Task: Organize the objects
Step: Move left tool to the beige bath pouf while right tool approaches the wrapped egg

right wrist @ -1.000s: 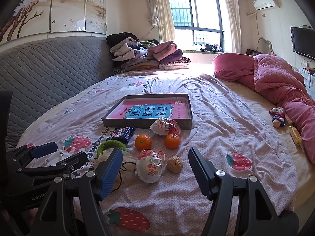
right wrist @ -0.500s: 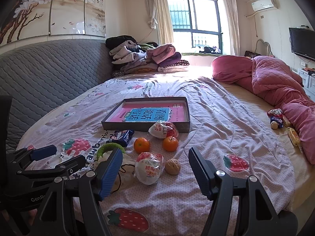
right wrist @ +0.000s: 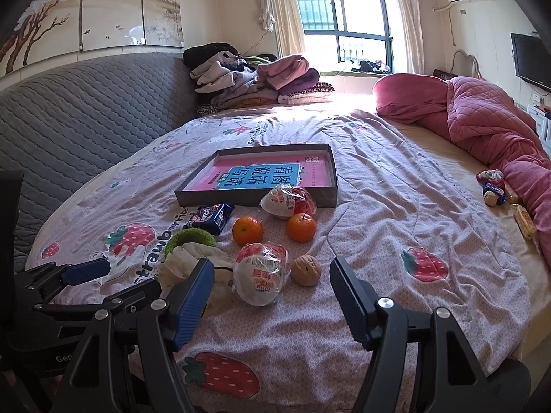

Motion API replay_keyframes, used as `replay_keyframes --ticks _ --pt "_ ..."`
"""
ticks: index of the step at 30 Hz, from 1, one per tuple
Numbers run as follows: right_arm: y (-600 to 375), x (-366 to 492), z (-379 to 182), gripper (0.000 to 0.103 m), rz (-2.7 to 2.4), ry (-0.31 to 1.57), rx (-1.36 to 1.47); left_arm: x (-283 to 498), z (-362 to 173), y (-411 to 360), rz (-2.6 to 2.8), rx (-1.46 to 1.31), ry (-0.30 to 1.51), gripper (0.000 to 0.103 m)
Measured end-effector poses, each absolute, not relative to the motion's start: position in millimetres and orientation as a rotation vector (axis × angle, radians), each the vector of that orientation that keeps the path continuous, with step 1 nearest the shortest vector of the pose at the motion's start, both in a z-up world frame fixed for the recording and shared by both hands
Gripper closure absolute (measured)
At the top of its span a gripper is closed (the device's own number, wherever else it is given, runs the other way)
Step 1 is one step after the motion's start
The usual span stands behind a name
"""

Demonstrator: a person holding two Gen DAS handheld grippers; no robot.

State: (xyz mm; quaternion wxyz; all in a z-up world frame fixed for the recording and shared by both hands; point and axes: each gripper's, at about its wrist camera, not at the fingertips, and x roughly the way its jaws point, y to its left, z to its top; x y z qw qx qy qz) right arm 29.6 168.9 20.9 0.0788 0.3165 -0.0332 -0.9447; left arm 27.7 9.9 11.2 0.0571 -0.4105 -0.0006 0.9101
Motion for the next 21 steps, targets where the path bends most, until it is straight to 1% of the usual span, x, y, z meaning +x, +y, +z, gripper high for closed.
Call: replay_keyframes --ticks 21 --pt "166 7 -8 0.034 -2.734 -0.138 1.072 6 -26 9 2.669 -1.360 -0.025 0.022"
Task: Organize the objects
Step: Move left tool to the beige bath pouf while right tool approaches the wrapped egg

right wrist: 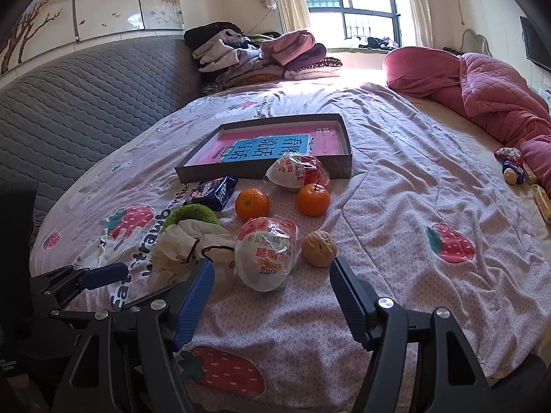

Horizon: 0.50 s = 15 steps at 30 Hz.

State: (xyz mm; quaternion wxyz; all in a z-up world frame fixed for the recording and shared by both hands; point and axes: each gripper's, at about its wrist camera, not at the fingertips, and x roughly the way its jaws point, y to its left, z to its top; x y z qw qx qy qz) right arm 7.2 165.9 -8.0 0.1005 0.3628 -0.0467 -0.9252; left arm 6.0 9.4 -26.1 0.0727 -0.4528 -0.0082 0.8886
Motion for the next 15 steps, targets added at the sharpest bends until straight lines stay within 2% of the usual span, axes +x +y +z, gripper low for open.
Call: replay_keyframes --ticks 15 --pt "155 -24 -30 0.034 -2.705 -0.131 1.177 -17 -43 5 2.653 -1.362 -0.076 0.022"
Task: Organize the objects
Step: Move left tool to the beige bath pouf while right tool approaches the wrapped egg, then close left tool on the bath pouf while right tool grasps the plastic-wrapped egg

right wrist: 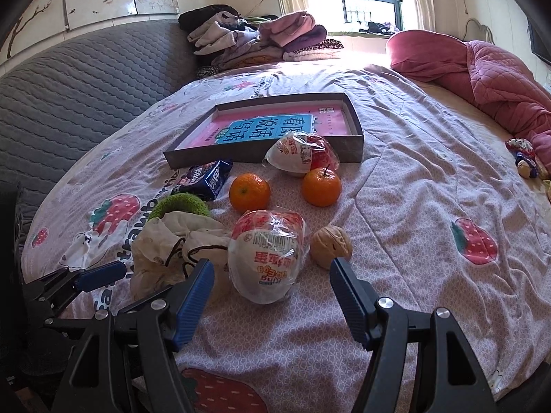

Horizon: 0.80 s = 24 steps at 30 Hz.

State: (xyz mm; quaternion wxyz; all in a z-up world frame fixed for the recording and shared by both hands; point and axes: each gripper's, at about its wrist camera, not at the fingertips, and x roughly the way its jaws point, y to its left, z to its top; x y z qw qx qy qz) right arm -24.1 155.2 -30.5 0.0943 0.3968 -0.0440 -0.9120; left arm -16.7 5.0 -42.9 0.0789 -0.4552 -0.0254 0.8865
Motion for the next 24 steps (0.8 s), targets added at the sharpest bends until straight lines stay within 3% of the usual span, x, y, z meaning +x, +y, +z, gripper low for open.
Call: replay_keyframes --ticks 7,16,24 --pt "152 -40 -35 0.036 -2.713 -0.083 1.222 -27 -49 3 2.621 -1.363 -0.127 0.024" --pt "138 -49 -42 0.047 -2.667 -0.025 1.256 -30 -54 4 2.603 -1.362 -0.126 0.048" --pt "132 -52 -45 0.047 -2.653 0.010 1.257 -31 -56 7 2.563 -1.353 -0.125 0.070"
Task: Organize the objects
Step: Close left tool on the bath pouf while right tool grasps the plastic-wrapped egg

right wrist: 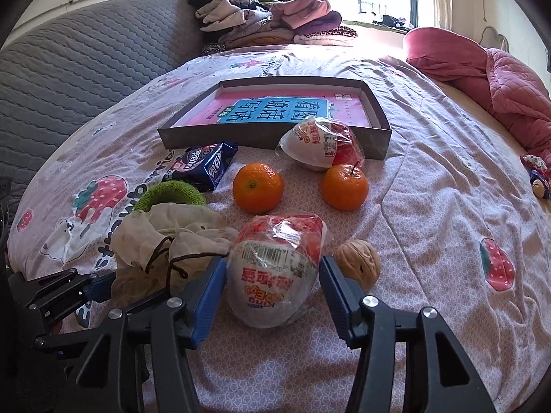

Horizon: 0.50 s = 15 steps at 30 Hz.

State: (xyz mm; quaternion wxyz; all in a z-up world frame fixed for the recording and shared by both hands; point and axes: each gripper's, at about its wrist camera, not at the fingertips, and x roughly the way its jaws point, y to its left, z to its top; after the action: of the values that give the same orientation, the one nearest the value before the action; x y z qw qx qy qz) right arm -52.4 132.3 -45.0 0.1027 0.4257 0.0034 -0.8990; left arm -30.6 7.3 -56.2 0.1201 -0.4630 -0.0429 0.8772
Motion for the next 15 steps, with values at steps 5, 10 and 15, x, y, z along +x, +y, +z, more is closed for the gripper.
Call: replay_keyframes --ticks 5,10,15 --pt "134 -52 -46 0.048 -2.652 -0.008 1.233 -30 -56 4 2.533 -1.329 -0.169 0.086" --pt "137 -47 -43 0.050 -2.640 -0.037 1.211 -28 -53 0 2.519 -1.310 -0.203 0.089" --pt "136 -44 -42 0.050 -2.638 -0.039 1.193 -23 -46 1 2.535 -1.275 -0.190 0.089"
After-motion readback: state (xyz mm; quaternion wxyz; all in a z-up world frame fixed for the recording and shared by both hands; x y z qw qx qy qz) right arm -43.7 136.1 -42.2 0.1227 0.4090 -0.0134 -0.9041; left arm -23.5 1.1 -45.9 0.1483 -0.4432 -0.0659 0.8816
